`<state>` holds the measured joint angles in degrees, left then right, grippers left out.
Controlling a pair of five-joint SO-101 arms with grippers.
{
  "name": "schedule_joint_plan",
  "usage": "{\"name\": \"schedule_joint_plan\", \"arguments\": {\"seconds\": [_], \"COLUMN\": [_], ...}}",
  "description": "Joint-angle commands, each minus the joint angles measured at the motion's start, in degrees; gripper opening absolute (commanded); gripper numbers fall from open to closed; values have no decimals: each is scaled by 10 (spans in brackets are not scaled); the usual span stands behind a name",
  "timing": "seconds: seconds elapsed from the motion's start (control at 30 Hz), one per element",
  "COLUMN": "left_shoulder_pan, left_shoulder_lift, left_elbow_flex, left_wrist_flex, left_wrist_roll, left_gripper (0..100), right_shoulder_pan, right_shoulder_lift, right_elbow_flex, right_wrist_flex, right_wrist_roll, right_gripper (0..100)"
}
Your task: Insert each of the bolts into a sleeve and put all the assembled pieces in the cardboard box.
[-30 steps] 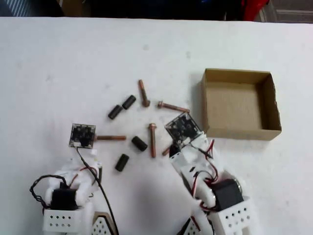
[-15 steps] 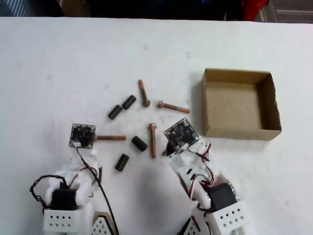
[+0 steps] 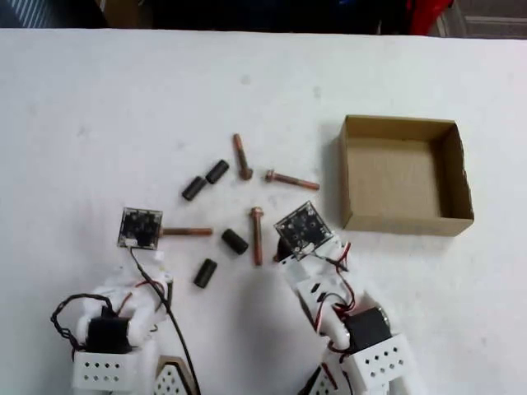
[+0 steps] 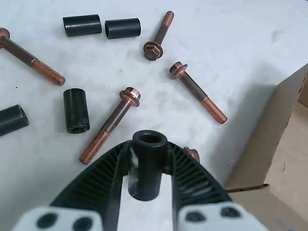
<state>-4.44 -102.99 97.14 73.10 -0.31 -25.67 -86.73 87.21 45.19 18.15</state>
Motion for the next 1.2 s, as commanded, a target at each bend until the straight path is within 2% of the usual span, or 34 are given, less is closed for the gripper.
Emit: {"name": "schedule_joint_plan", "arguments": {"seconds": [0.0, 0.07, 0.23, 0.3, 0.37, 0.43, 0.5, 0.67, 0.8, 0.9, 1.17], "left_shoulder_pan": [8, 8, 4, 4, 4, 4, 4, -5, -61, -64, -58], "left_shoulder_lift": [-7, -7, -7, -7, -7, -7, -7, -7, -5, 3, 197], "left_elbow_flex": [-1, -1, -3, -5, -9, -9, -9, -25, -105, -154, -268], "left_wrist_flex": [0, -3, -83, -122, -148, -159, -157, -164, -164, -157, -163], "left_wrist_roll": [1, -1, -18, -76, -170, -253, -302, -273, -269, -268, -268], "left_gripper": [24, 24, 24, 24, 24, 24, 23, 22, 21, 20, 21], "right_shoulder_pan": [17, 37, 60, 60, 58, 58, 56, 56, 56, 59, 60], "right_shoulder_lift": [-8, -8, -8, -8, -8, -8, -8, -8, -8, -8, -8], "right_elbow_flex": [-6, -6, -5, 4, 15, 25, 25, 25, 25, 25, 25], "right_wrist_flex": [-14, -17, -17, -17, -31, -48, -50, -50, -50, -50, -51], "right_wrist_roll": [4, 4, 4, 4, 4, 4, 4, 4, 4, 4, 4], "right_gripper": [17, 17, 17, 17, 17, 17, 17, 17, 17, 17, 17]}}
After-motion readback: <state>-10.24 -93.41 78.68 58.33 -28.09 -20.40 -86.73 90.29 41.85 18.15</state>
